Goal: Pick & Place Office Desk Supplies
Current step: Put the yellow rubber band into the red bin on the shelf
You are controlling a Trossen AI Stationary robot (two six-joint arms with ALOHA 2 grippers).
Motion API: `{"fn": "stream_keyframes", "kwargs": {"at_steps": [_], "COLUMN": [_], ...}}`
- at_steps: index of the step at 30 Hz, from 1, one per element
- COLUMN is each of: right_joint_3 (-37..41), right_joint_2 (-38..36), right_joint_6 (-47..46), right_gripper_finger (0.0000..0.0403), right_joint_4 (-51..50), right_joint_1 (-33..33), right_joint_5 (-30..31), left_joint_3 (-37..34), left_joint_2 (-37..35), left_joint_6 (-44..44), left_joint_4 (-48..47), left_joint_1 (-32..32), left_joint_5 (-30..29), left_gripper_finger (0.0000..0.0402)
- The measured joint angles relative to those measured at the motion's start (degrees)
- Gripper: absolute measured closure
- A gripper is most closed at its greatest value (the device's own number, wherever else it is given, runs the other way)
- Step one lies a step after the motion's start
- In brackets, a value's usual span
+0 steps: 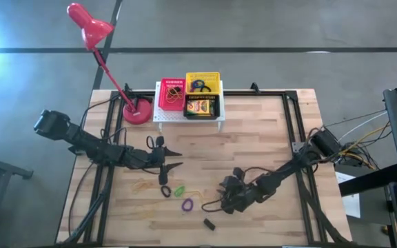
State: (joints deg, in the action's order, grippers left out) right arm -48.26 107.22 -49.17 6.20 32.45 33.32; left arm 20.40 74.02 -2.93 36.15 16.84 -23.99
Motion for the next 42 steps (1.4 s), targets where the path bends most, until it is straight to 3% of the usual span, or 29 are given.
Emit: {"fn": "stream_keyframes", "kwargs": {"at_steps": [5,9,12,18,21,23,27,32,39,42], "right_joint_3": [-0.1,-0.2,-0.4,1.0,1.4,1.9,2.3,2.3,1.7,1.4], "right_joint_2": [-0.5,-0.6,0.4,3.0,3.4,2.1,-1.1,-7.2,-10.0,-9.9], "right_joint_6": [3.0,5.0,7.0,8.6,16.1,22.6,34.1,36.3,40.6,40.9], "right_gripper_finger": [0.0304,0.0353,0.0386,0.0394,0.0395,0.0395,0.0395,0.0395,0.0394,0.0394], "right_joint_4": [-4.6,-7.2,-8.4,-2.3,11.0,17.7,19.4,20.0,19.9,19.8], "right_joint_1": [0.3,0.2,0.2,0.5,-0.1,0.0,-0.2,0.1,0.2,0.3], "right_joint_5": [-0.7,-5.2,-5.7,14.4,26.3,31.2,27.3,22.1,19.1,18.9], "left_joint_3": [0.0,0.0,0.2,3.8,7.7,11.0,18.1,24.6,25.3,25.4], "left_joint_2": [0.0,0.0,0.1,5.8,11.3,14.7,19.0,20.4,21.1,22.4], "left_joint_6": [0.0,1.7,2.5,5.5,6.3,8.6,16.1,19.9,17.8,16.5], "left_joint_4": [0.0,0.1,0.1,2.4,2.6,2.6,2.2,-3.2,-2.3,-2.2], "left_joint_1": [0.0,0.2,0.9,1.5,1.4,1.3,1.2,0.8,0.0,-0.5], "left_joint_5": [0.8,9.1,10.1,10.1,10.1,10.1,10.1,10.1,11.1,14.8], "left_gripper_finger": [0.0238,0.0238,0.0238,0.0238,0.0238,0.0238,0.0238,0.0238,0.0238,0.0238]}}
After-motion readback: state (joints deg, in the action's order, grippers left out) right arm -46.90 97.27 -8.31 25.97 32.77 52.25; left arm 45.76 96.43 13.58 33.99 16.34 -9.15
